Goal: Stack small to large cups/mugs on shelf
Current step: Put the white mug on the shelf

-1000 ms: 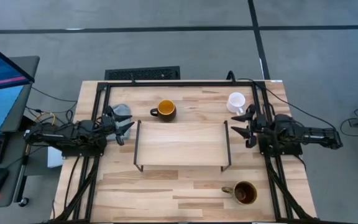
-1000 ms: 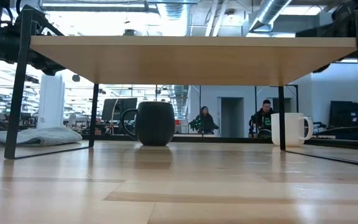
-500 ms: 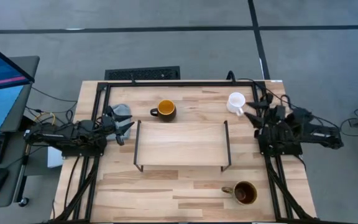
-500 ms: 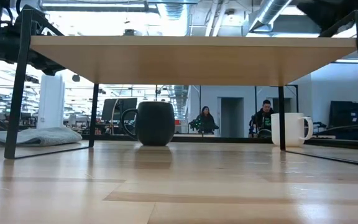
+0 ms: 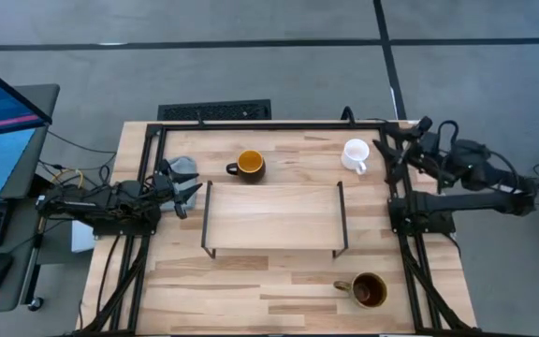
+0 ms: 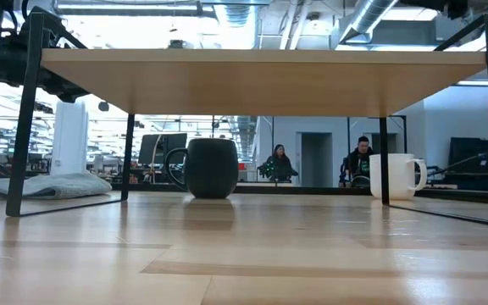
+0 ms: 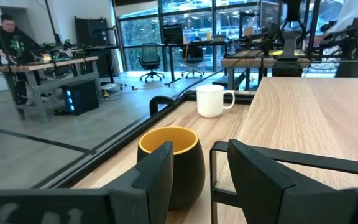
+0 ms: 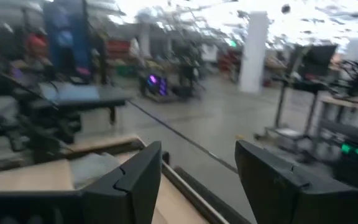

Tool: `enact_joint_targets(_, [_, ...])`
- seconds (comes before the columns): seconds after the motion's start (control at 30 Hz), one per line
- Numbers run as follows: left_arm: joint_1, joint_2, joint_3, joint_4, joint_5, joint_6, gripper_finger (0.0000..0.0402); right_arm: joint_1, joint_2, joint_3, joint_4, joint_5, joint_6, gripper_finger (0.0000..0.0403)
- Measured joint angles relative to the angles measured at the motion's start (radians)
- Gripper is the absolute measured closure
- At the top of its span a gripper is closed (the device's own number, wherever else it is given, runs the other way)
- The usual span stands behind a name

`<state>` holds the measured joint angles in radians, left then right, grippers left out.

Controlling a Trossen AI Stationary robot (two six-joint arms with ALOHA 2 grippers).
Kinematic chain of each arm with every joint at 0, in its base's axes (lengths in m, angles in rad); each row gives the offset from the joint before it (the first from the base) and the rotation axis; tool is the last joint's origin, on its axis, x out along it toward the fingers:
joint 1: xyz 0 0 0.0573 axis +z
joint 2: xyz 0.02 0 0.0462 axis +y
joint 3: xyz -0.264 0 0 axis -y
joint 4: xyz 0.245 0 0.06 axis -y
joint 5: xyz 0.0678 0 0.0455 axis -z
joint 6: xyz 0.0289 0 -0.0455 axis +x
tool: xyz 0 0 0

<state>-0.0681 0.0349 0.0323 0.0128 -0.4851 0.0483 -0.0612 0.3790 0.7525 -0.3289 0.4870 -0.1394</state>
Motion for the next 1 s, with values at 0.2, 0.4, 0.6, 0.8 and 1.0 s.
enact_joint_targets(0.2, [0.000,0.000,0.000,0.000,0.000,0.000,0.0255,0.000,0.166,0.167,-0.088,0.103,0.023,0.0175])
enact_joint_targets(0.4, [0.000,0.000,0.000,0.000,0.000,0.000,0.0255,0.000,0.280,0.330,-0.273,0.147,0.146,0.0175])
enact_joint_targets(0.6, [0.000,0.000,0.000,0.000,0.000,0.000,0.0255,0.000,0.353,0.434,-0.481,0.147,0.280,0.0175])
enact_joint_targets(0.8, [0.000,0.000,0.000,-0.001,0.000,-0.004,0.0255,-0.014,0.386,0.447,-0.530,0.150,0.316,0.0175])
enact_joint_targets(1.0, [0.000,0.000,0.000,-0.001,0.000,-0.005,0.0255,-0.098,0.415,0.447,-0.581,0.150,0.365,0.0175])
